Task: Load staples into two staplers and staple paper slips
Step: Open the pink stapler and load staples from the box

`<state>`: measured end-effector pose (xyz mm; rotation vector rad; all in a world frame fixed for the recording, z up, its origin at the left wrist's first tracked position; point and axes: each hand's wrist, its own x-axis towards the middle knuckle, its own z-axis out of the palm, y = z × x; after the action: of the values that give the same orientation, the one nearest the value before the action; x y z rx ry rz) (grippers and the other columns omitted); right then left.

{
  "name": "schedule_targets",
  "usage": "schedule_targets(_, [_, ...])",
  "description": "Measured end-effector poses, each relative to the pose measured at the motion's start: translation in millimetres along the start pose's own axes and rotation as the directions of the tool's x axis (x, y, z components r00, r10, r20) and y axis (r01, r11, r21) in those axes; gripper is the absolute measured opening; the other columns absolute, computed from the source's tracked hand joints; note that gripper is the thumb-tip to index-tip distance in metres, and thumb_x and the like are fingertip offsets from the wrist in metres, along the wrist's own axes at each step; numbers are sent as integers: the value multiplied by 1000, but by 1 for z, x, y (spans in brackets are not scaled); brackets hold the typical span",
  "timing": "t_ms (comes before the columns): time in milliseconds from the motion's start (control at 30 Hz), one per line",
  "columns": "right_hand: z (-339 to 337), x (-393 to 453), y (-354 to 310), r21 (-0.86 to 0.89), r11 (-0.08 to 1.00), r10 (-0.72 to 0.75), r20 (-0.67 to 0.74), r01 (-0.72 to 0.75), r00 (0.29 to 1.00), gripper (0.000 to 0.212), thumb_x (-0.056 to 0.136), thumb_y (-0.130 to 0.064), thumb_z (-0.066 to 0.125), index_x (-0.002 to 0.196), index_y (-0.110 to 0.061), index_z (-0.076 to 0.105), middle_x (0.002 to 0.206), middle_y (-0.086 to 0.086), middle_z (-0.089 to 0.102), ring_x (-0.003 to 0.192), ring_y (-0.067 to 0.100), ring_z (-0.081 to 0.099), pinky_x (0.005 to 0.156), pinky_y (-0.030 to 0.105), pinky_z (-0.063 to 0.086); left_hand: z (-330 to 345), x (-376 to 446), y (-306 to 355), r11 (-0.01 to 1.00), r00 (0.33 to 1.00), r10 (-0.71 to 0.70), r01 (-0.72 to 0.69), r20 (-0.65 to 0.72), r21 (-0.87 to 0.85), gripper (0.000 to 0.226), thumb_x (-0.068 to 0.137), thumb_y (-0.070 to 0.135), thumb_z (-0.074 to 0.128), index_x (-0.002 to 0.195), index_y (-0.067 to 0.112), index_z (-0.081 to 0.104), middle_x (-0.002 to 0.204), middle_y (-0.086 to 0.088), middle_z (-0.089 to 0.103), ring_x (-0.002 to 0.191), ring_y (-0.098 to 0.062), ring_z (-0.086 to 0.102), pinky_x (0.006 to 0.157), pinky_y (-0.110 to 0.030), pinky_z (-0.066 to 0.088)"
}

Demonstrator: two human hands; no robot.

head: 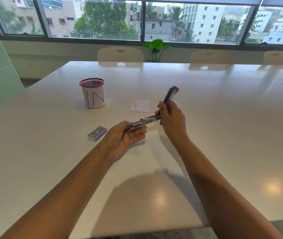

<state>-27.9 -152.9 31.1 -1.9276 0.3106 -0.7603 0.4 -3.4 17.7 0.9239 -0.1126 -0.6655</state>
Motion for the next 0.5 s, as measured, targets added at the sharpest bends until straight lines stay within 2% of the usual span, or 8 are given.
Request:
schedule_targets(100, [0,2,-1,115,992,61,-70,-52,996,24,100,-30,37,95,-12,53,81,8,66,40,0,52,41,10,40,0,-2,0,998,997,-54,53,46,35,20,93,11,33,98,0,50,81,-23,69,57,-21,67,55,-29,58])
schedule_targets(233, [1,-3,-6,196,978,-58,-89,74,994,23,100,-26,37,96,-11,54,80,14,65,45,-2,54,44,10,42,2,-6,-3,983,986,-133,118,100,139,18,92,12,40,98,2,54,79,-19,70,56,-18,66,60,-30,59])
schedule_targets(367, [-3,-8,-12,196,954,-197,-155,226,968,19,100,-22,38,97,-11,53,77,17,64,47,1,54,45,9,40,2,-6,-4,975,981,-142,116,132,192,21,91,4,36,96,2,56,85,-18,69,67,-20,69,69,-33,58])
schedule_targets(500, [-4,-6,-9,154,961,-191,-222,228,956,22,100,-22,37,96,-8,54,80,17,66,47,1,54,45,7,40,3,-4,-6,940,988,-96,49,124,338,18,92,3,41,100,2,57,92,-17,68,74,-19,68,75,-32,56])
